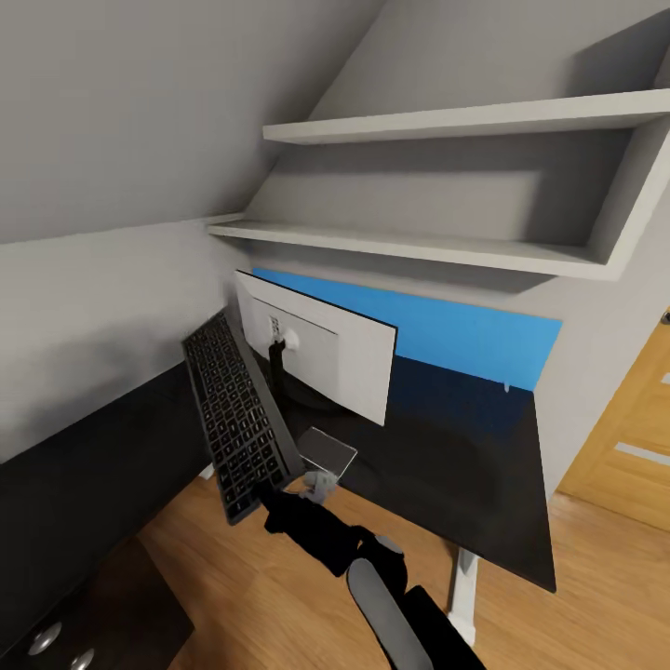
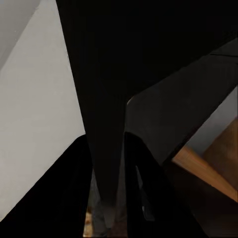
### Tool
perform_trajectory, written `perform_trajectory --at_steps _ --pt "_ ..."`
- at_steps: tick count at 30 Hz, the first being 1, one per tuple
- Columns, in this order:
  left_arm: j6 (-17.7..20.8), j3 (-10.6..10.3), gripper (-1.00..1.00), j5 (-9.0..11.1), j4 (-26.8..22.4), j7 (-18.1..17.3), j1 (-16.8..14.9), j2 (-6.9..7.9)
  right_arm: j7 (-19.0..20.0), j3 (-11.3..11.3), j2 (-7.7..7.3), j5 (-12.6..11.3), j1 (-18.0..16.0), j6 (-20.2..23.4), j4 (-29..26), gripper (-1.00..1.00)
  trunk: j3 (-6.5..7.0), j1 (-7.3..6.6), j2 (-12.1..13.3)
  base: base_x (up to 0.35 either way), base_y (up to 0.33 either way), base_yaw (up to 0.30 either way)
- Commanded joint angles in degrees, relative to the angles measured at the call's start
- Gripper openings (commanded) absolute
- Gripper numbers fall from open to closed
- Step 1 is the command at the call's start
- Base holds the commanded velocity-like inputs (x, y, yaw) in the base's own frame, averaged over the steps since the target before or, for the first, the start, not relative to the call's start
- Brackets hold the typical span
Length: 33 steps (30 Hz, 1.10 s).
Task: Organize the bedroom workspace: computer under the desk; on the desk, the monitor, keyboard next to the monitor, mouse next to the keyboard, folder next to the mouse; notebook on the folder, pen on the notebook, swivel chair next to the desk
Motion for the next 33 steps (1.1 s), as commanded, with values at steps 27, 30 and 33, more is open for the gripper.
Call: perform_trajectory --at_steps 27,30,33 --pt "-0.37 -0.56 1.00 -1.55 0.02 0.68 -0.04 -0.09 -9.26 -0.13 0.03 -28.34 -0.68 24.06 1.08 -1.00 -0.11 0.03 -0.13 0.000 0.000 0.000" --pt "-0.37 -0.58 1.00 -1.57 0.02 0.68 -0.04 -0.07 -9.29 -0.10 0.03 -28.44 -0.68 23.67 1.15 -1.00 -0.11 0.03 -0.13 0.000 0.000 0.000" --pt "-0.38 -0.58 1.00 -1.58 0.02 0.68 -0.04 -0.06 -9.33 -0.12 0.03 -28.46 -0.68 23.64 1.03 -1.00 -0.11 0.03 -0.13 0.000 0.000 0.000"
